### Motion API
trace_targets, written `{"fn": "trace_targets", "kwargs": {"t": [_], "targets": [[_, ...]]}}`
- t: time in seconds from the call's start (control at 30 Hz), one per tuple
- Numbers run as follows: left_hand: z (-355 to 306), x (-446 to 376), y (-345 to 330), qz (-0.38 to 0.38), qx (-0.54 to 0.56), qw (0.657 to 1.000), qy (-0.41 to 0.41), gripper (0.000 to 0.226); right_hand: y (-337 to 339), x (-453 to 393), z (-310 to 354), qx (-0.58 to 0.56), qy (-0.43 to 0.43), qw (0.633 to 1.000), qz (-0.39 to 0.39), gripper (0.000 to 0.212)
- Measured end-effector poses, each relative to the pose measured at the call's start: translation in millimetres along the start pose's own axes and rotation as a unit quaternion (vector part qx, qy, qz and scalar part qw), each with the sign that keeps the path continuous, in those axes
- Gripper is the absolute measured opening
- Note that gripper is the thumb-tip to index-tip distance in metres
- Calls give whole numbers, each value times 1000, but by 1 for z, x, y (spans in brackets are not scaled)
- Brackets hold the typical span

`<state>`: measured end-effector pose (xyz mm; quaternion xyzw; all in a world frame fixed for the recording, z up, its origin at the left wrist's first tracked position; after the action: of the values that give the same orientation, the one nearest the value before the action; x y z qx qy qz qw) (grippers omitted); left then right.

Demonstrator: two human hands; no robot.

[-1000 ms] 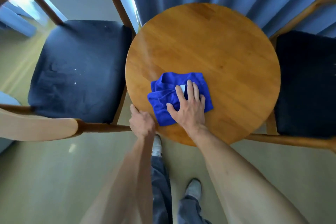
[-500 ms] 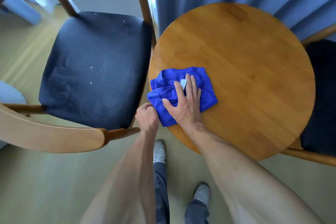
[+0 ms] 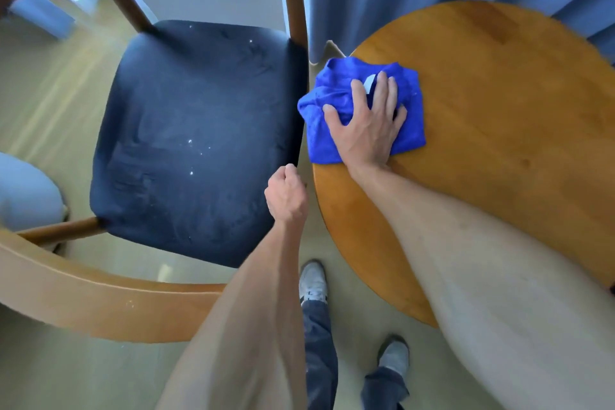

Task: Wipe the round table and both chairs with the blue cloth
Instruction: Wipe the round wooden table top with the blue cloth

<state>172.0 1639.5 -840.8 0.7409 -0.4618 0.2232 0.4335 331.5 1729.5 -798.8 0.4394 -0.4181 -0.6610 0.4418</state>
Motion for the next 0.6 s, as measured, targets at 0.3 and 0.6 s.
{"fn": "trace_targets", "kwargs": {"t": [0.3,0.6], "targets": [[6,18,2,-63,-119,990,-40,37,23,58,-29,-15,54,998,27,55],[17,109,-37,-115,-303,925,-196,54,80,186,-120,1,10,999,43,53]]}}
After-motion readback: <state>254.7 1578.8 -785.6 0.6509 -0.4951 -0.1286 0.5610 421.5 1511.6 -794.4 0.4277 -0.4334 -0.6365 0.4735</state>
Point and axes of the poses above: each hand's wrist, its own x-axis away from the middle knuckle, its own y-axis out of the back of the hand, z = x × y, the point moved 5 cm from there along -x, towards the middle knuckle, and after that the axes turned 7 degrees about y, right-handed, at the moved point
